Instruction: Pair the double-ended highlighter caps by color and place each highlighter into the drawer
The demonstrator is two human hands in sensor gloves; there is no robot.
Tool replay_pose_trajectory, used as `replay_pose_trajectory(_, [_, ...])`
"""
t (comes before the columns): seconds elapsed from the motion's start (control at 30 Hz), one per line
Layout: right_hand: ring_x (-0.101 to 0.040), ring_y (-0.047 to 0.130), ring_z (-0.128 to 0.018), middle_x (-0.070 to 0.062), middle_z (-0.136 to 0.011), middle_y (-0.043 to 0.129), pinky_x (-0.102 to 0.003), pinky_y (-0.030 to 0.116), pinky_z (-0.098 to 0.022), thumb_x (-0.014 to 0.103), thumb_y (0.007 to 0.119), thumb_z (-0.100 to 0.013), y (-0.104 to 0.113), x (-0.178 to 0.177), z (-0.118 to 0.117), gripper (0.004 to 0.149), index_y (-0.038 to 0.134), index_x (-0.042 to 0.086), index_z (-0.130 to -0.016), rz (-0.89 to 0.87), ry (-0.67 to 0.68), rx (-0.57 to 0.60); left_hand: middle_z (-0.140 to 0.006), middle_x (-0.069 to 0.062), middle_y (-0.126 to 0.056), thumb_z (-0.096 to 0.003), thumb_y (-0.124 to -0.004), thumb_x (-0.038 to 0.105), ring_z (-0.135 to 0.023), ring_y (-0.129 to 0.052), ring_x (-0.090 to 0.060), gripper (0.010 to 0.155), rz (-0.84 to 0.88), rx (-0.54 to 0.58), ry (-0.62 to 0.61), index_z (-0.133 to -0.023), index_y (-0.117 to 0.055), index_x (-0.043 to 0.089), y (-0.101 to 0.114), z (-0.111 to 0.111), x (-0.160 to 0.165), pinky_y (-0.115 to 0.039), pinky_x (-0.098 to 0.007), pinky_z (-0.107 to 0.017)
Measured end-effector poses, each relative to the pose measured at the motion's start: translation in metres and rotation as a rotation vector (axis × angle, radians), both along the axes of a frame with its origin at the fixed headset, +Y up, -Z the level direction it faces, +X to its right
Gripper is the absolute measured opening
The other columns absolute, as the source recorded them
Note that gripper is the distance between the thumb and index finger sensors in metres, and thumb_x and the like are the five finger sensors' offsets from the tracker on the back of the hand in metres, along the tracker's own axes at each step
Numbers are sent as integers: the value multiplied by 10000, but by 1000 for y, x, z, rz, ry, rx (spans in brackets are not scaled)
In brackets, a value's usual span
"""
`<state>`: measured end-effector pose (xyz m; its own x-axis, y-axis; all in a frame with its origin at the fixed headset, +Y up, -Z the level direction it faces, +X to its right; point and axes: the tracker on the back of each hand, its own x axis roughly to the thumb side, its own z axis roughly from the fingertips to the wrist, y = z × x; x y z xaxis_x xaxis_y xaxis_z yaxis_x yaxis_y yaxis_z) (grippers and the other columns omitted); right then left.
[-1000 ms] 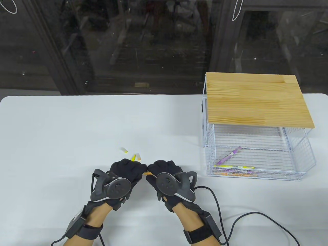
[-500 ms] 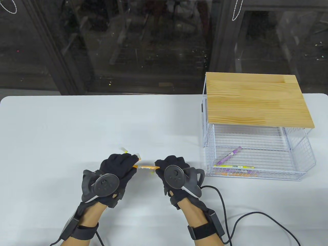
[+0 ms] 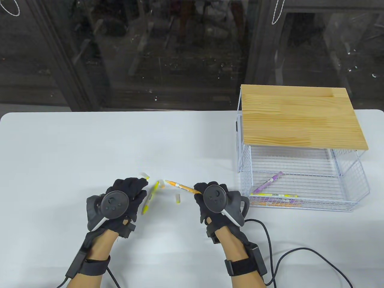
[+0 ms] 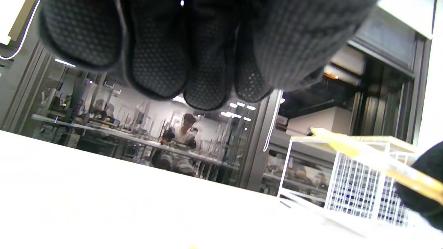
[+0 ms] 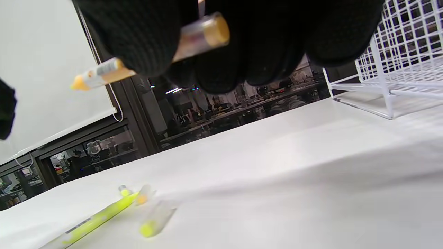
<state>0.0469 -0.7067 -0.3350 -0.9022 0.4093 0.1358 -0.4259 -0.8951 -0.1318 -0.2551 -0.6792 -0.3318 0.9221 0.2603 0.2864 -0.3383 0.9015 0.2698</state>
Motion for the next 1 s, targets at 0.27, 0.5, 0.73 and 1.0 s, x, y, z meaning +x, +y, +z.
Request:
replay_pose_trajectory(0.27, [-349,860,-665,-70,-768,890,-545,741,-519,379,813,-424,0,9,-2,440,841,289,-854,-27,-34,-6,-806,28,-997,-368,-903,365,-706,-939,-319,441,-218,-65,26,-804,-950,325,-5,-37,27,-814,-574,-500])
replay_pose_trajectory(0.5, [-347,866,-656,-72,-767,892,-543,744,-513,381,813,-428,0,13,-3,438,840,287,-855,-46,-48,-12,-815,68,-979,-336,-936,405,-761,-901,-293,451,-436,-110,-13,-786,-950,379,-17,-73,59,-799,-567,-536])
replay_pose_trajectory(0.73, [-350,870,-641,-78,-754,895,-545,746,-501,374,806,-434,1,14,-1,447,832,246,-862,-57,-108,1,-836,78,-964,-331,-950,388,-798,-874,-287,437,-492,-166,-5,-767,-962,406,-36,-98,73,-781,-575,-559])
replay_pose_trajectory(1.0, [-352,878,-623,-89,-742,899,-549,749,-487,372,797,-442,3,18,0,455,829,208,-865,-8,-170,22,-828,104,-967,-318,-968,376,-804,-876,-266,425,-602,-154,-2,-739,-974,433,-48,-104,89,-790,-562,-560])
